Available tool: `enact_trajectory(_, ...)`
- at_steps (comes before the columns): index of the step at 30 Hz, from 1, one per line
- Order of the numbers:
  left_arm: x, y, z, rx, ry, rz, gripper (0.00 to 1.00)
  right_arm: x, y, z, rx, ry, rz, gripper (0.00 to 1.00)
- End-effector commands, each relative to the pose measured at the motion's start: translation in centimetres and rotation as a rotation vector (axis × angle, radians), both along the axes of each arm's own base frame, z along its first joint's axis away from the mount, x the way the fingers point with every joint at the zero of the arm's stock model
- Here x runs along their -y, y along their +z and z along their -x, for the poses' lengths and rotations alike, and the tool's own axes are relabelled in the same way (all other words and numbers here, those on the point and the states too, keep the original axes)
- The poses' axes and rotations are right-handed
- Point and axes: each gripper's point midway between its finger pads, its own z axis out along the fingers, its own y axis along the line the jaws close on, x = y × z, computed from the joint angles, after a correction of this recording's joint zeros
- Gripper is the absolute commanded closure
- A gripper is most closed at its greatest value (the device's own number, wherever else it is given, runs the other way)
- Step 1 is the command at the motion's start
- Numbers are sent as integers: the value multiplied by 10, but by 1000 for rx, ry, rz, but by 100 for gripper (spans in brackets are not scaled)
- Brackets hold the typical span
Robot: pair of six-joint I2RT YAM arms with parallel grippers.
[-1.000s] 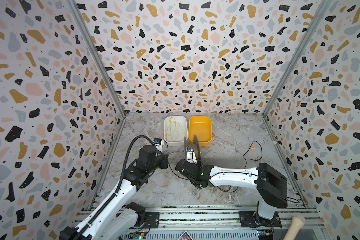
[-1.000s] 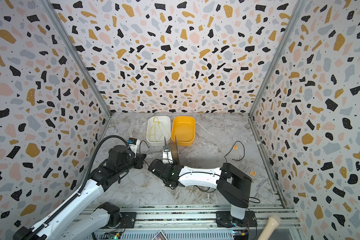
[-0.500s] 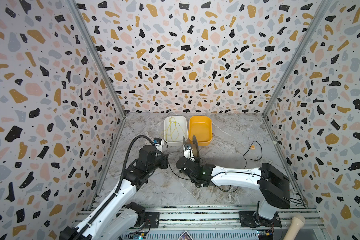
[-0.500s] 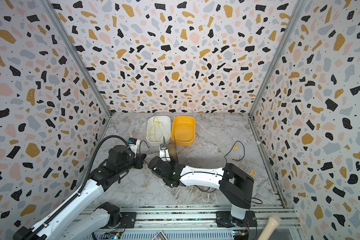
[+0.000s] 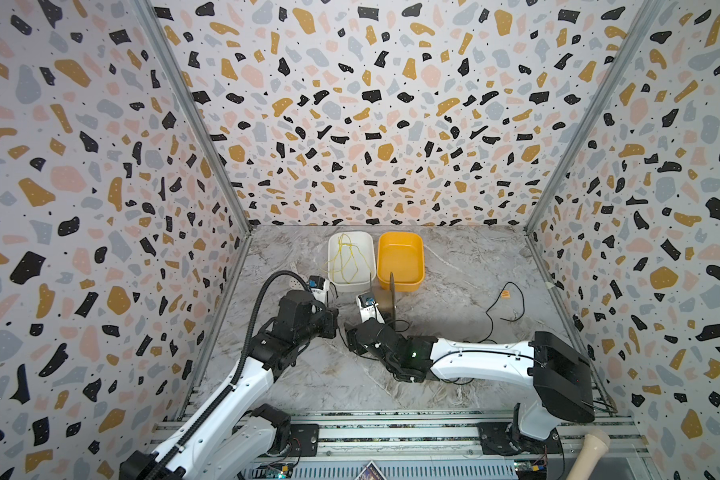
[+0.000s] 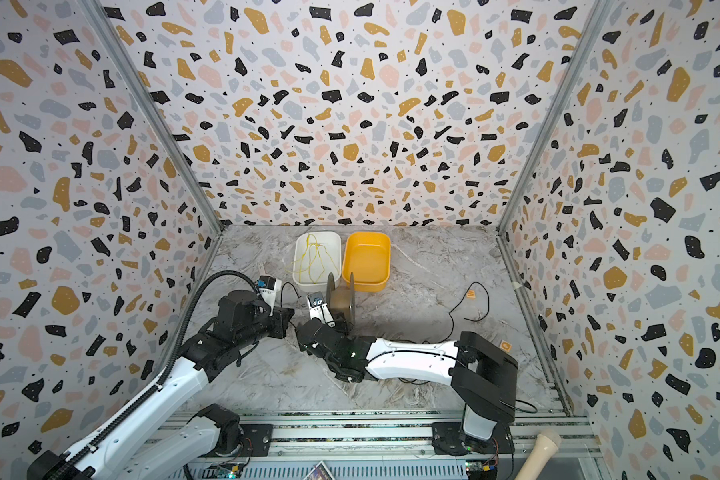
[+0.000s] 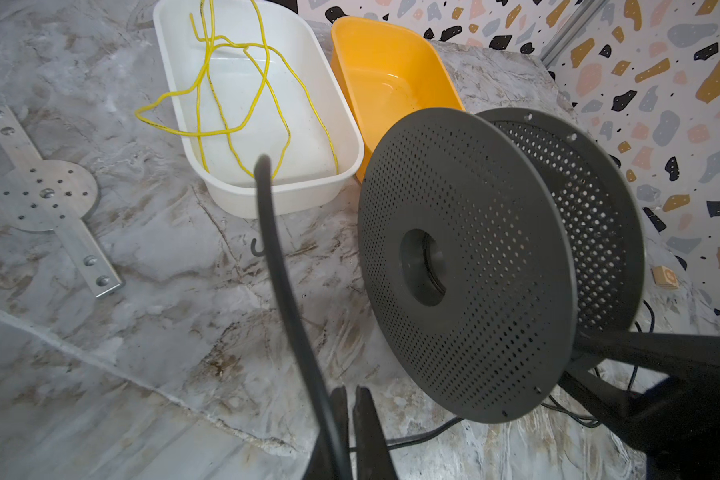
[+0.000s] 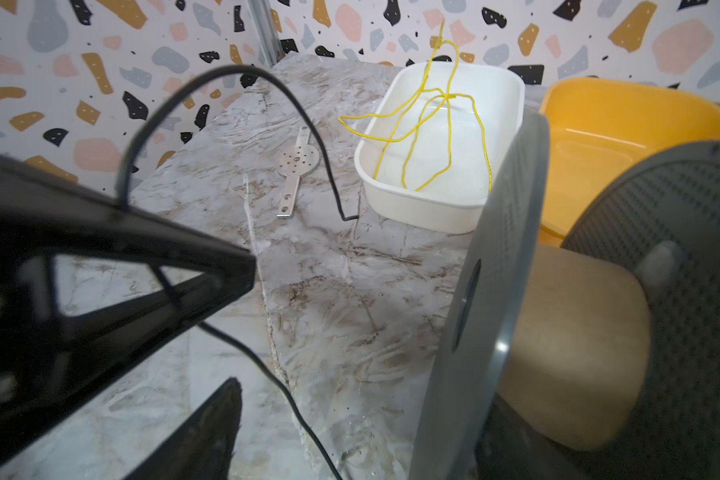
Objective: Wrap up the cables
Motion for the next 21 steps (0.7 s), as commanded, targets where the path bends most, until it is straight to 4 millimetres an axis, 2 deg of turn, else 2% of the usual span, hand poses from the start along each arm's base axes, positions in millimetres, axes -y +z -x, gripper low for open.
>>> enact_trajectory(1,1,5,0,-4,4,23,100,4,49,10,88,61,-68,15)
enact_trajectory(5,5,16,-1,-14,19,80,100,15,57,19,109,114,-59,17)
enact_trajectory(10,9,22,-3,-18,21,116,100,35,56,15,113,93,-55,17)
enact_trajectory(21,9,26,-2,-25,17,110,100,33,51,12,110,94,-43,18)
